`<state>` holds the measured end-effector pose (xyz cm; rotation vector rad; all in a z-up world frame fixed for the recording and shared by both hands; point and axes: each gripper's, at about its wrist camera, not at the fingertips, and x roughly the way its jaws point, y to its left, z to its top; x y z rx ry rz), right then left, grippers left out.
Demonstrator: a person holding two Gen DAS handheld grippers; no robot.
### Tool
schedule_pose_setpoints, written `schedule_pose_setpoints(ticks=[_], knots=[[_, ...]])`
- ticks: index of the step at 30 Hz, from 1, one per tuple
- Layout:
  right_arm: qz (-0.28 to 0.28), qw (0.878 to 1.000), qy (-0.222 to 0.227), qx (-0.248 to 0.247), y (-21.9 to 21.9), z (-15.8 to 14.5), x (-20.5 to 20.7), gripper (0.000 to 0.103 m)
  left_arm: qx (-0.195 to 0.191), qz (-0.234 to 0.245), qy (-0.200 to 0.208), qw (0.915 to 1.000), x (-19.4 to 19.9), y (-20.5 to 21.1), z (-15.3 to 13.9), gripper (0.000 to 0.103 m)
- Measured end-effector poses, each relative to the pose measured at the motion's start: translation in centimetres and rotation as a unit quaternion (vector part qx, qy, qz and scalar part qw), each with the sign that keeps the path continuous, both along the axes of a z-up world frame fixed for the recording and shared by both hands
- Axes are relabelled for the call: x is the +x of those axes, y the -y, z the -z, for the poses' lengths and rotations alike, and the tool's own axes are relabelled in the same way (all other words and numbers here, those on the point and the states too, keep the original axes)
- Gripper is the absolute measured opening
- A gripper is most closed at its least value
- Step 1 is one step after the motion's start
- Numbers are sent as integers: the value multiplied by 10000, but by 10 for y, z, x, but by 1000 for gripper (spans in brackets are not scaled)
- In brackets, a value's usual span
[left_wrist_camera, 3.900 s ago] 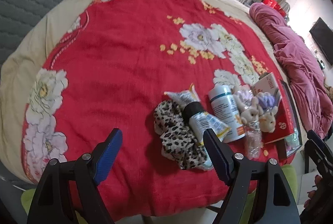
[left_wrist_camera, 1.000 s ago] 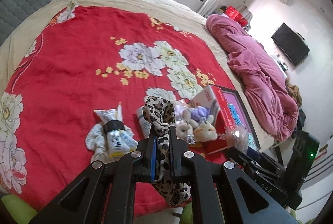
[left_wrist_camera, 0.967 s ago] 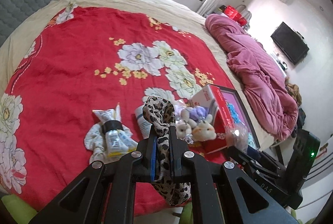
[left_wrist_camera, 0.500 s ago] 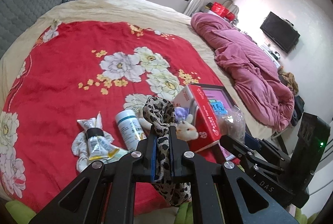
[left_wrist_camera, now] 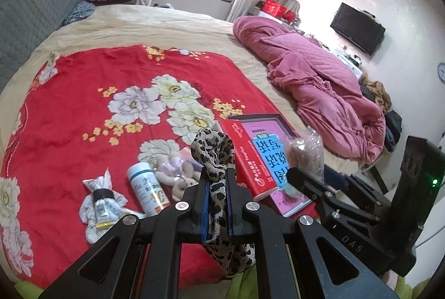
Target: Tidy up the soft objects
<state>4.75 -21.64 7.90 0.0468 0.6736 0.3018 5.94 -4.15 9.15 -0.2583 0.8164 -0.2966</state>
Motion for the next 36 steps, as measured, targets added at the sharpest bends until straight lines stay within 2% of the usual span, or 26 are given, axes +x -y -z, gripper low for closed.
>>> schedule_pose_setpoints(ticks=[14, 24, 36], knots=[[506, 9985, 186, 104, 58, -16, -2, 49, 95, 594, 104, 9981, 11, 71, -12, 9], [962, 9948, 195, 269, 118, -26, 0, 49, 96, 960, 185, 9952, 25, 118, -20, 9], [1490, 9881, 248, 282, 172, -32, 2, 49, 220, 1411, 11, 9898, 44, 173, -2, 9]])
